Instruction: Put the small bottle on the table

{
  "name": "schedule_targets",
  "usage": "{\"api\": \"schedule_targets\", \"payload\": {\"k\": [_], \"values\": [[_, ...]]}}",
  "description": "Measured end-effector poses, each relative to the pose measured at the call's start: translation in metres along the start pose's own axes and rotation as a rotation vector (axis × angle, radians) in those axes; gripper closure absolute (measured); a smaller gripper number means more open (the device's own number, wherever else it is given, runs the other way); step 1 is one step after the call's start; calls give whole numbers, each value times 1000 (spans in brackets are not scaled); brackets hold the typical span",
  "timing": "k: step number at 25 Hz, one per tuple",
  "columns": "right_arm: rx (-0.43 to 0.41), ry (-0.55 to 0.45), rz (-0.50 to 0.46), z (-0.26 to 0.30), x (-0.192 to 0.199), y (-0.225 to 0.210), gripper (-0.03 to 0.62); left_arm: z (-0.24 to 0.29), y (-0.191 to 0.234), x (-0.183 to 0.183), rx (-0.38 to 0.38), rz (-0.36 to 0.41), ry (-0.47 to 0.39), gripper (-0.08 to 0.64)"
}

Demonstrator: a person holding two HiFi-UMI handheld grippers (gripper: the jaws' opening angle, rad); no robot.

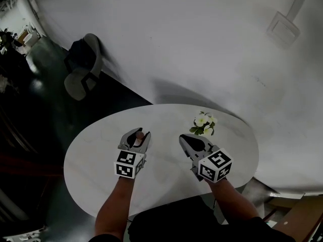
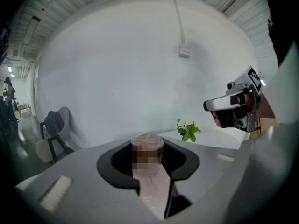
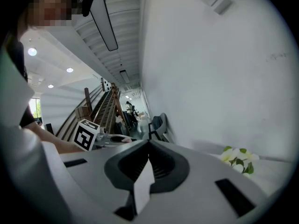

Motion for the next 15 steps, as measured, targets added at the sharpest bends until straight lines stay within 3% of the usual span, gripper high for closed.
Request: {"api": "schedule_targets", "payload": {"k": [15], "values": [[3, 47, 61, 0, 26, -14, 581, 47, -11, 51, 36, 23, 84, 422]]}}
Point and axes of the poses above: the fingertips, and each gripper's own axes: z forward along the fingers, y to its left, x out of its underside, the point moved 4 cm from there along -z, backward along the fingers, and after that the axes turned 13 degrees about -x, right-handed, at the moved point
